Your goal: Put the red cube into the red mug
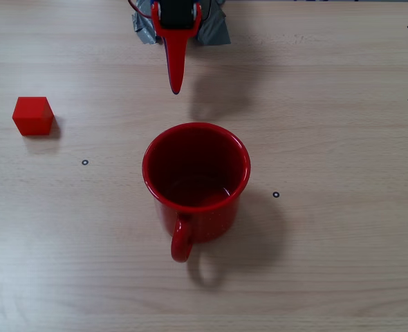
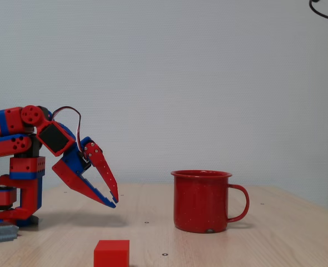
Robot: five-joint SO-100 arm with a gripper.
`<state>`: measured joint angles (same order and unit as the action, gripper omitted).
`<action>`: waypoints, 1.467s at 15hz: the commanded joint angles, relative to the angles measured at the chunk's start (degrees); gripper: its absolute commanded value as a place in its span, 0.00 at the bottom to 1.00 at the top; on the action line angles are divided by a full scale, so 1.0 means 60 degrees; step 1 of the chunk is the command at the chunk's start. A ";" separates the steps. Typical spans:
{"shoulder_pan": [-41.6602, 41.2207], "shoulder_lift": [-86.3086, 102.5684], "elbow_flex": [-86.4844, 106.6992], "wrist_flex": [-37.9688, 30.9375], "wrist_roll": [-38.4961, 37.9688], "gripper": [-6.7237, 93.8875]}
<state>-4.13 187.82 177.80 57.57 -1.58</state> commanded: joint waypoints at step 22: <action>0.0542 -0.3486 -0.4424 0.1611 -0.0557 0.07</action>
<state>-0.53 168.84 159.17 64.42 -3.96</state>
